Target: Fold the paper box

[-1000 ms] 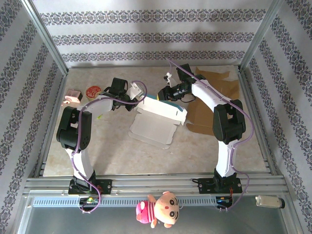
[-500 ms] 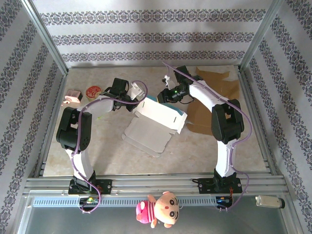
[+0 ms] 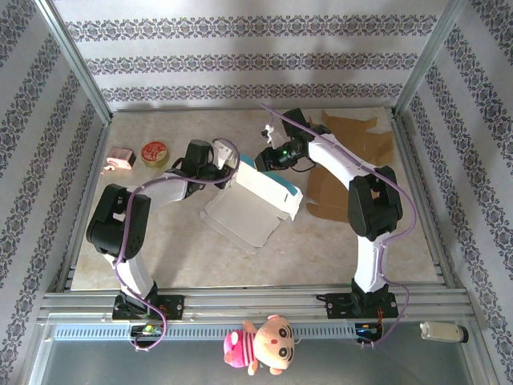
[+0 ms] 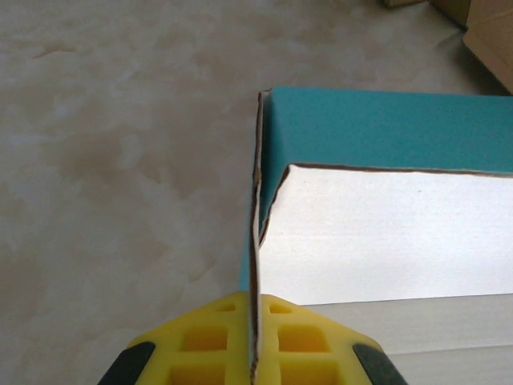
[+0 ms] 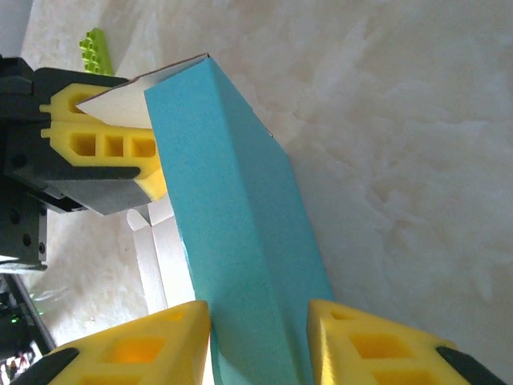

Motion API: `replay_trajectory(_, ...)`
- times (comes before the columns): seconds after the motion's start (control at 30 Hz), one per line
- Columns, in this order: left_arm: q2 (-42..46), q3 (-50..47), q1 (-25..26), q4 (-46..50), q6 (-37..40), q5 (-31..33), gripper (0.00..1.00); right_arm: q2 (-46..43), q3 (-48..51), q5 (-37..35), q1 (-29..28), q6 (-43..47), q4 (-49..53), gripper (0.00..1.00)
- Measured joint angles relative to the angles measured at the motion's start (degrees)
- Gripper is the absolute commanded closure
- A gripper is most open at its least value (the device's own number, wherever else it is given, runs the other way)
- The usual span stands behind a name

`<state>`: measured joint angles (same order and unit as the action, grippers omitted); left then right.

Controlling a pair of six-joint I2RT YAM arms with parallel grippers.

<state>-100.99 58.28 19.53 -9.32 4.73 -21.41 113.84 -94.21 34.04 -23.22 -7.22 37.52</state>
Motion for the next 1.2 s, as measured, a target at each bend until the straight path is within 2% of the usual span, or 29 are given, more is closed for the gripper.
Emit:
replay_trajectory(0.1,0.68,-3.48,1.64,-5.49,-3.02,3.02,0.98,-1.2,0.72,-2.62,-0.96,0.96,-0.07,0.63)
replay_trajectory(0.23,0.72,-6.23,3.19,-11.21,-6.97,4.13,0.79,-2.56,2.8,-6.36,-2.54,2.56,-0.5,0.63)
replay_trajectory(0.3,0.72,-6.97,3.56,-12.98,-8.55,3.67,0.76,-2.6,2.91,-7.93,-3.28,3.34,-0.83,0.63)
replay_trajectory(0.37,0.72,-7.45,3.63,-13.94,-9.55,3.43,0.74,-2.73,3.08,-9.42,-3.87,4.28,-1.09,0.63)
replay_trajectory(0.53,1.53,-8.31,3.78,-14.62,-10.03,2.08,0.54,-3.74,4.59,-12.68,-5.18,6.14,-1.66,0.64)
replay_trajectory(0.63,3.74,-9.49,3.78,-14.51,-9.73,1.7,0.46,-3.82,5.44,-14.69,-5.7,7.02,-1.81,0.66)
replay_trajectory(0.8,9.62,-12.63,3.69,-14.53,-9.99,1.22,0.41,-3.89,6.19,-17.62,-6.58,8.26,-1.79,0.73)
replay_trajectory(0.9,12.57,-13.62,3.54,-14.47,-10.71,0.87,0.39,-4.09,6.49,-18.78,-7.08,9.05,-2.1,0.74)
replay_trajectory(0.97,14.58,-13.92,3.32,-13.44,-11.34,0.7,0.38,-4.2,6.49,-19.43,-7.41,9.25,-2.16,0.67)
replay_trajectory(1.1,19.23,-13.73,3.13,-7.17,-12.63,1.84,0.37,-4.79,6.71,-20.81,-7.43,10.19,-1.92,0.34)
replay_trajectory(1.2,22.16,-12.26,2.78,0.94,-13.31,3.26,0.37,-5.92,8.2,-22.21,-7.34,10.73,-1.07,0.31)
